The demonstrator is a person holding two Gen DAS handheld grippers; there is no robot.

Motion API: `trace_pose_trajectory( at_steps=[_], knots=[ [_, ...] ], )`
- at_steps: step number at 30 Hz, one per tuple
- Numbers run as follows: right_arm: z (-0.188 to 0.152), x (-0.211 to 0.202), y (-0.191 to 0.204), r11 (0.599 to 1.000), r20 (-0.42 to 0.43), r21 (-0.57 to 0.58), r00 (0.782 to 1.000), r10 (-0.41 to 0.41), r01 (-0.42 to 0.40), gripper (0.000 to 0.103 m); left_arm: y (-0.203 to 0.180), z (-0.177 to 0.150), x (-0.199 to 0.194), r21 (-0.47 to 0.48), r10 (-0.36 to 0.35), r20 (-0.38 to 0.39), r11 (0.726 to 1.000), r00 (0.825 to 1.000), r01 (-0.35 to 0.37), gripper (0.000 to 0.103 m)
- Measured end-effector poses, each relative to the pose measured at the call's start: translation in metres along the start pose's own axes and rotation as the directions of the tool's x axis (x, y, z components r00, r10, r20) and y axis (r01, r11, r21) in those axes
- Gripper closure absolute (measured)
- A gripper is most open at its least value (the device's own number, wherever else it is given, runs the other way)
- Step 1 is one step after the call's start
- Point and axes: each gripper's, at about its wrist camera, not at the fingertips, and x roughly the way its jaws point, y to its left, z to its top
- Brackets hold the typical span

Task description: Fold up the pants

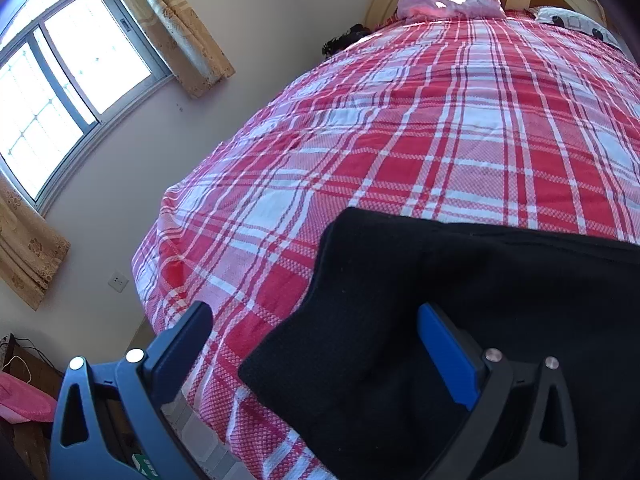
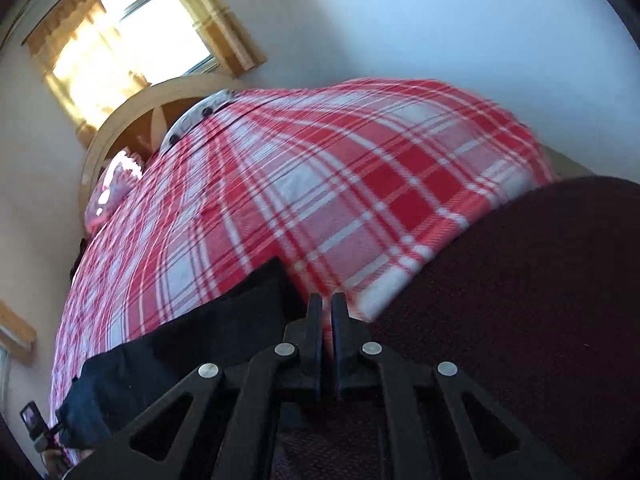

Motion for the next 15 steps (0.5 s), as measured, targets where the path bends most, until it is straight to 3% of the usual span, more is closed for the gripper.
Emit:
trace_pose_trajectory(
  at_steps=[4, 8, 10, 15],
  knots=[
    [0.004, 0.033, 0.022, 0.999, -0.065, -0.04, 0.998, 0.008, -0.011, 0.093, 0.012, -0.001, -0.01, -0.052, -0.065, 0.03, 0.996, 0.997, 0.067, 0.0],
    [-0.004, 0.061, 0.034, 0.993, -0.131, -0.106, 0.989, -0.068, 0.054, 0.085, 0.013, -0.002, -0.009, -0.052, -0.08, 0.027, 0.995, 0.996, 0.081, 0.0],
    [-0.006, 0.063, 0.037, 0.987, -0.105, -0.139, 0.99, -0.091, 0.076, 0.084, 0.005, -0.004, -0.002, -0.023, -0.059, 0.012, 0.998, 0.998, 0.059, 0.0],
    [-0.005, 0.066, 0.038, 0.986, -0.046, -0.137, 0.994, -0.102, 0.095, 0.084, -0.004, -0.005, -0.007, 0.022, 0.0, 0.056, 1.0, 0.998, -0.002, 0.0]
  ],
)
